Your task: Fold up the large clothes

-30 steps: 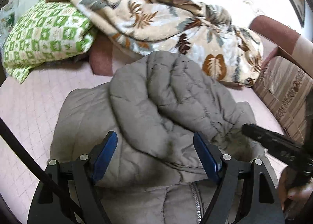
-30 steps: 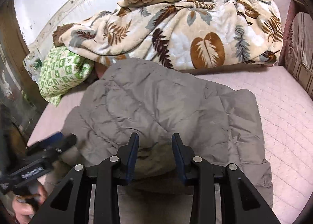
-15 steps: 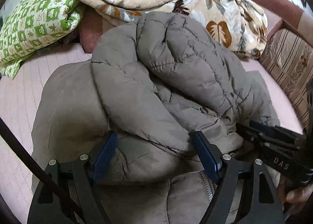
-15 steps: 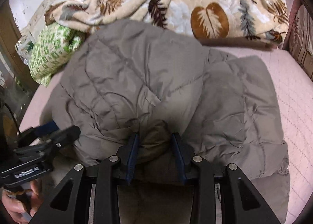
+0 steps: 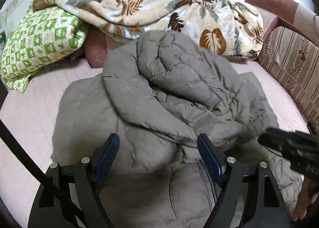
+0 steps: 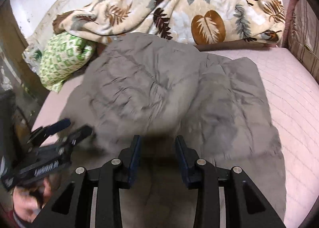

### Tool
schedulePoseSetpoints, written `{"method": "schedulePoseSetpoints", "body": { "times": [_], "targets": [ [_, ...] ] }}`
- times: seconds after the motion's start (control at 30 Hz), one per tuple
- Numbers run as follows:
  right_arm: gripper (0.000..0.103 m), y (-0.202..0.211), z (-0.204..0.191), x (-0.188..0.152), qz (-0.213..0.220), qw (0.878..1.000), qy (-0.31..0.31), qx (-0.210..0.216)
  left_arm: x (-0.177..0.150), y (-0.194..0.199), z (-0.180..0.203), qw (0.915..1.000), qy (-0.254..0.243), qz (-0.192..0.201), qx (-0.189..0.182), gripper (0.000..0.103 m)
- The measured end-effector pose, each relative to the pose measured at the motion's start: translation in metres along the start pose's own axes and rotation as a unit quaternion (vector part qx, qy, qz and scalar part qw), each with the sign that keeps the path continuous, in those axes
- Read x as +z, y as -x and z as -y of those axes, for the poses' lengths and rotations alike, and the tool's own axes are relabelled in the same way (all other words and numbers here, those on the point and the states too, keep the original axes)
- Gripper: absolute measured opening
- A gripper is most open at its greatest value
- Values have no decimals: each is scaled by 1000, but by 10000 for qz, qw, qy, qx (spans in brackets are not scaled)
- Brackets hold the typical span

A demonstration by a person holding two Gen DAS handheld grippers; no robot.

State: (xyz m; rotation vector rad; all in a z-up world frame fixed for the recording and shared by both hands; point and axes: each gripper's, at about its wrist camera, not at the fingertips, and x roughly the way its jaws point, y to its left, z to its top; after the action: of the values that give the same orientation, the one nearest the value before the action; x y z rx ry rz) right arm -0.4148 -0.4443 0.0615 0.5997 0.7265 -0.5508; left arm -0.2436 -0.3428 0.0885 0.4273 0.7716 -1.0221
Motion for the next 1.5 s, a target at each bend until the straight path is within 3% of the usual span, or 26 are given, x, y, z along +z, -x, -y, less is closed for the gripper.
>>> {"method": "schedulePoseSetpoints", "body": {
  "times": [0.33,0.57,0.8,0.93,1.2,1.5],
  "targets": [
    [39,85,-7,-69,46,9992,-182,354,-46,82,10,9996,-100,232,-136,79],
    [42,131,4,-127,95,9993,-174,324,-131,117,-7,9996,215,-158,-47,79],
    [42,129,28,-174,53,9996,-276,-47,-186,124,-43,9945,804,-586,327,79],
    [42,115,32,-193,-129,9995,-277,-55,-202,117,-56,9904,1094,-796,283,79],
    [49,98,32,-206,-153,9996,-182,-161,-210,106,-33,9913,453,-898,846,89],
    [51,99,32,-210,-116,9999,-90,-62,-218,102,-36,9909,604,-770,926,97]
  ]
}}
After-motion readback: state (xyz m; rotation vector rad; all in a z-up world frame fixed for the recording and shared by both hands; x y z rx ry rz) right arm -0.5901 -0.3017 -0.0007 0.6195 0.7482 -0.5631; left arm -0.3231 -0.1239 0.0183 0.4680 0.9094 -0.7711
